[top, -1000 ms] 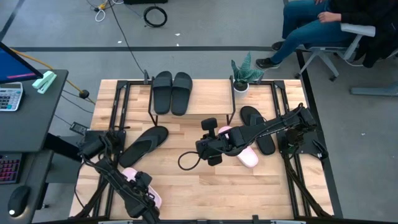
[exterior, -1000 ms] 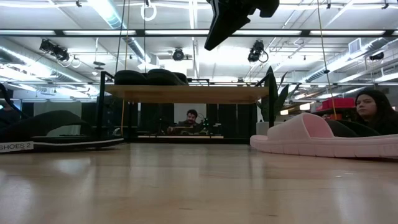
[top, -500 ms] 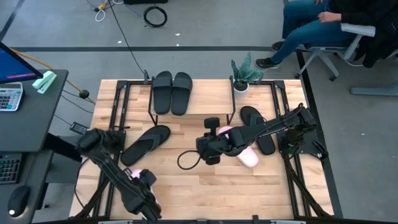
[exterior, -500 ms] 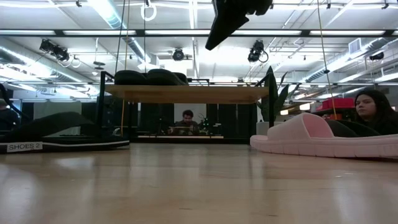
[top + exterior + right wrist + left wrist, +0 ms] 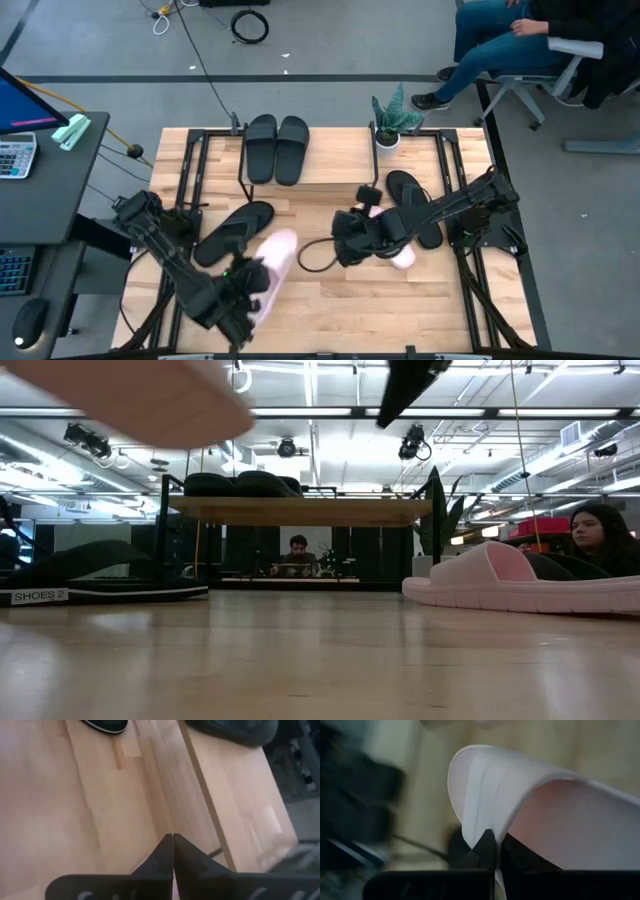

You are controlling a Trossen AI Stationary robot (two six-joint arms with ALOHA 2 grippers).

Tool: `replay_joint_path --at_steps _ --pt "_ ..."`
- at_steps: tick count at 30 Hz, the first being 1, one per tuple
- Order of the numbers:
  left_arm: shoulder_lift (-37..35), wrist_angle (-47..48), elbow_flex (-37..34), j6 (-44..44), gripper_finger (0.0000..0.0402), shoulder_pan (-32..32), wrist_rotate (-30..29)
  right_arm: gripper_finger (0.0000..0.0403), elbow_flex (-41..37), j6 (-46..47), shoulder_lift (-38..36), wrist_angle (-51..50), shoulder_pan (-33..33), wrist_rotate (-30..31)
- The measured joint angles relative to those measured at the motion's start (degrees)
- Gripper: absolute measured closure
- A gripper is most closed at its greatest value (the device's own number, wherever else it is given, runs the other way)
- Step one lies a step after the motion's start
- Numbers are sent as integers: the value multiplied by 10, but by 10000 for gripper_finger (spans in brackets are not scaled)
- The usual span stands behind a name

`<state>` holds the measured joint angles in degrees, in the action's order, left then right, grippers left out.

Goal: Pick and place slides into the shelf
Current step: Put the left pink slipper on the shelf

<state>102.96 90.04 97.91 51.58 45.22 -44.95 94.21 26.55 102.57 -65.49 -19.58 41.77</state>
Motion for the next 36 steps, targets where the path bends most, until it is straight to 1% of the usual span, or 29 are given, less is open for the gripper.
replay_joint_path --at_steps 2,4,9,10,12,14,15,17,20,21,22,25,29,31,34,36 --pt "-7 1 0 -62 391 -30 -62 394 0 42 -13 -26 -20 10" --pt "-11 0 0 -116 391 -67 -108 394 0 79 -27 -47 -42 27" --pt "-14 -13 0 -225 391 -177 -191 395 0 137 -65 -67 -99 84" --pt "-14 -27 0 -257 391 -201 -202 395 0 142 -73 -71 -109 97" --pt "-14 -90 0 -332 391 -251 -208 394 0 151 -86 -75 -125 123" --pt "-14 -176 0 -421 391 -296 -192 394 0 159 -98 -82 -137 142" --pt "-14 -226 0 -467 391 -316 -175 395 0 159 -104 -85 -140 151" --pt "-14 -336 0 -562 391 -353 -122 395 0 159 -116 -88 -147 166" --pt "-14 -480 0 -682 391 -400 -12 395 0 160 -132 -99 -148 187" --pt "-14 -518 0 -704 391 -412 8 395 0 165 -136 -107 -148 194" --pt "-14 -544 0 -720 391 -423 13 395 0 172 -141 -117 -147 199" --pt "-14 -578 0 -748 391 -451 11 395 0 199 -153 -150 -145 208" --pt "-14 -589 0 -750 391 -485 11 395 0 224 -163 -174 -146 208" --pt "-14 -588 0 -739 391 -501 15 395 0 230 -166 -174 -146 209" --pt "-14 -589 0 -709 391 -520 48 394 0 232 -167 -174 -146 209" --pt "-14 -592 0 -683 391 -531 58 394 0 239 -167 -174 -146 208"
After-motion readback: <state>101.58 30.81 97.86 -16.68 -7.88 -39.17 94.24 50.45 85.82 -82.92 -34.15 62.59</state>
